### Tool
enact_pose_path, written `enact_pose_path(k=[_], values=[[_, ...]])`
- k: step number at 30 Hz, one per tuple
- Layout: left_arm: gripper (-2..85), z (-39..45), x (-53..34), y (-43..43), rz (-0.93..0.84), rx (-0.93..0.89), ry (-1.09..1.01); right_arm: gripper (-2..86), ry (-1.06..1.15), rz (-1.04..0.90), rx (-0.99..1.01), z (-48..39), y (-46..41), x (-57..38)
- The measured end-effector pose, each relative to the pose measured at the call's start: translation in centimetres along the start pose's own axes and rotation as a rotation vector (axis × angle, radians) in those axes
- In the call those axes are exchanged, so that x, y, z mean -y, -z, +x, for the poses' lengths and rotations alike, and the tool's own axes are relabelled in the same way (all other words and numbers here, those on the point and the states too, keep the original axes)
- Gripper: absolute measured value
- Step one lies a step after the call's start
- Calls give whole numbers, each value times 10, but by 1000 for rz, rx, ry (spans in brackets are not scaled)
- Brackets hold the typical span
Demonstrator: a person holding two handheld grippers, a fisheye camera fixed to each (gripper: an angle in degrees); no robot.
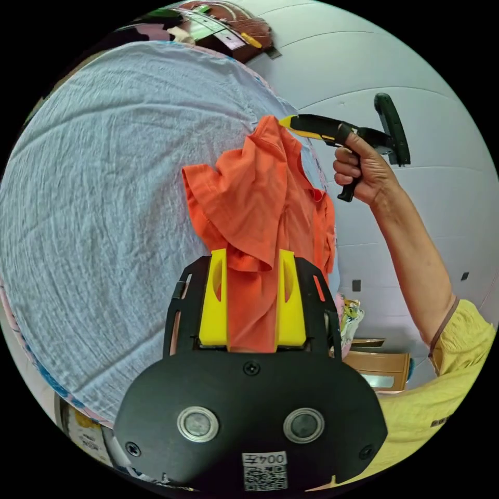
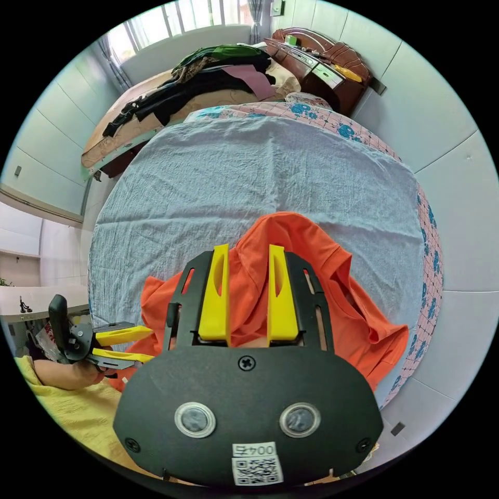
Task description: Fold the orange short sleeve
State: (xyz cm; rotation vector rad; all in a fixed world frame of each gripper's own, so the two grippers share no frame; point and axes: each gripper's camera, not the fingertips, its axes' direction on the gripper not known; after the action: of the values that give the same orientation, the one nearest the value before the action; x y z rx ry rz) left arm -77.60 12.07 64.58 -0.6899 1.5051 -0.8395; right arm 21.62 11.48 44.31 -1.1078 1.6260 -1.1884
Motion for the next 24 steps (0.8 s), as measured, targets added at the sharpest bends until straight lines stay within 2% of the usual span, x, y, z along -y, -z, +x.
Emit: enact_pose_path(k=[8,12,14,17,18,24], values=[[114,-38,12,17,59,-116,81,124,-131,-129,117,35,-10,34],[72,-51,17,20,56,-148,89,133,-130,-182,83,26,-25,45],[32,-54,20,24,46,-151,71,102,-125,-210,13,19,-37,49],[13,-53,24,48,54,-176,47,10,-94,-199,-22,16,-37,51],[11,-51,25,56,59,-182,34,7,-97,-186,-17,17,-33,51],[5,-44,62,159,145,-217,-109,-6,-163,-92,209,53,9,59]])
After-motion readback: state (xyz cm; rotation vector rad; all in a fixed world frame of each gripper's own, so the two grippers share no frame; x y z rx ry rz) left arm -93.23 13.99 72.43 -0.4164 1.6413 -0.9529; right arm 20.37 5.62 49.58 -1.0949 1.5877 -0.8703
